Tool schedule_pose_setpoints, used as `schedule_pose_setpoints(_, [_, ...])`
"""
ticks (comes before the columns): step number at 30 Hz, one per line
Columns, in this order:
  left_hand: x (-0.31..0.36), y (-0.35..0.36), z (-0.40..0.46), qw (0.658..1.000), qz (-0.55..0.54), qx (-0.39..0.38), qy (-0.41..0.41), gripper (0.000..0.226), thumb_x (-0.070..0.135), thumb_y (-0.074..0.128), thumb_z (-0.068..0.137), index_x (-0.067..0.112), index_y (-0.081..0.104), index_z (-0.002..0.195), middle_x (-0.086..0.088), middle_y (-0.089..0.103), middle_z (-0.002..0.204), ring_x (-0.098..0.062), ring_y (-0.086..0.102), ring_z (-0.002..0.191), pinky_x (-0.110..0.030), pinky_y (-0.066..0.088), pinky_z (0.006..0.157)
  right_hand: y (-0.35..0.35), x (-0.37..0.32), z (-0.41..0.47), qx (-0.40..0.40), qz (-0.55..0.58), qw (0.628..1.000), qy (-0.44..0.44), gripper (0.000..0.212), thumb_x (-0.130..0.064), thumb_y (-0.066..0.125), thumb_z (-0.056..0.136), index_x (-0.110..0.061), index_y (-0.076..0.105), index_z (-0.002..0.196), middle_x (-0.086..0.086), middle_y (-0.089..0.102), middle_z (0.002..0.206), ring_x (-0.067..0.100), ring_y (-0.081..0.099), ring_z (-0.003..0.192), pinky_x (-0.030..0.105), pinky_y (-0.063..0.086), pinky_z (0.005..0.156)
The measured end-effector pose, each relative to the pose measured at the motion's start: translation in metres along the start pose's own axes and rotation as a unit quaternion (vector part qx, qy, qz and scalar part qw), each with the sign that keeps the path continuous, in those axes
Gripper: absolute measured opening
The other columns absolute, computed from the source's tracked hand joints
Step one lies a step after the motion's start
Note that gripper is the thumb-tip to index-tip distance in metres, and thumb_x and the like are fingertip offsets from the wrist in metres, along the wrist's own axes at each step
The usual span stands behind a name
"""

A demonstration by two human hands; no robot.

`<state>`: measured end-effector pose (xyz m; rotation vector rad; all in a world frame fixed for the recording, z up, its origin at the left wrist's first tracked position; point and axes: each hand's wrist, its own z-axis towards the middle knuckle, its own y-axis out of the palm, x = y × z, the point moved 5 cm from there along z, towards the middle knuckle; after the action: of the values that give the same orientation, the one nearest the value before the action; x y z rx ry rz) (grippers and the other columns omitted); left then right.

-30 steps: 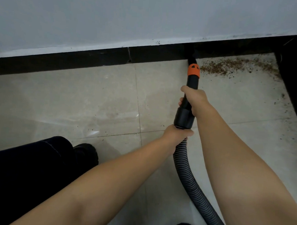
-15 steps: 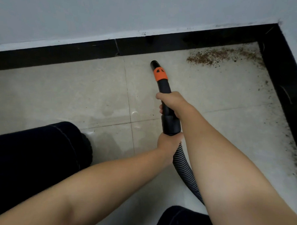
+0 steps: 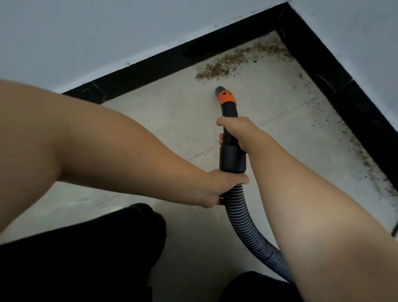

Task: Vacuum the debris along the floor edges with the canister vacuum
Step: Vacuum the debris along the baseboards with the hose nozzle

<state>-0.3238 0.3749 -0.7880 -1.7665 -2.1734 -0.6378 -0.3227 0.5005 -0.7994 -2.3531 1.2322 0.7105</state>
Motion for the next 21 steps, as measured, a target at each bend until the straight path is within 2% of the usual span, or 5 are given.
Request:
schedule_pose_setpoints(3, [0.007,-0.006,0.018,1.0,-0.017,0.009,-0.02,0.034,0.017,0.063,0.086,0.007,0.055,0.118,-0.007,0.056,0.102,-0.02,0.056,0.095,-0.034,0.05,0.091,-0.008,-0.01,0.006,0.001,0.038,0.999,0.007,0.023,-0.012,0.058,0.087,-0.004,0.044,0.103,0.01,0.053,0.067,0.018,0.052,0.048,0.019,0.047,0.038])
schedule_pose_setpoints(6, [0.013,-0.001,0.029,0.998,-0.056,0.028,-0.026,0.036,0.016,0.065,0.085,0.006,0.056,0.119,-0.008,0.059,0.102,-0.019,0.057,0.091,-0.031,0.05,0.083,-0.016,-0.016,0.013,0.007,0.035,0.999,0.007,0.023,-0.013,0.059,0.087,-0.004,0.045,0.103,0.011,0.053,0.069,0.018,0.053,0.05,0.019,0.047,0.037])
schedule_pose_setpoints(10, [0.017,0.017,0.049,0.99,-0.133,0.029,-0.035,0.042,0.02,0.069,0.082,0.008,0.059,0.121,-0.012,0.063,0.121,-0.025,0.06,0.109,-0.035,0.049,0.091,-0.029,-0.024,0.03,0.035,-0.008,0.999,-0.006,0.021,-0.014,0.06,0.086,-0.004,0.046,0.098,0.011,0.055,0.067,0.017,0.054,0.049,0.019,0.047,0.037])
schedule_pose_setpoints(16, [0.031,0.014,0.069,0.984,-0.177,0.036,-0.01,0.02,0.016,0.068,0.082,0.011,0.059,0.1,-0.002,0.057,0.079,-0.016,0.056,0.073,-0.028,0.048,0.07,-0.039,-0.038,0.047,0.059,-0.01,0.998,-0.012,0.018,-0.015,0.061,0.085,-0.007,0.047,0.091,0.01,0.055,0.064,0.018,0.053,0.046,0.019,0.047,0.037])
schedule_pose_setpoints(21, [0.019,0.01,0.068,0.983,-0.177,0.053,-0.019,0.02,0.015,0.068,0.081,0.014,0.057,0.097,-0.001,0.056,0.077,-0.018,0.056,0.074,-0.032,0.047,0.075,-0.028,-0.029,0.045,0.048,-0.023,0.999,-0.004,0.016,-0.016,0.062,0.084,-0.008,0.048,0.085,0.009,0.055,0.062,0.017,0.053,0.043,0.019,0.046,0.038])
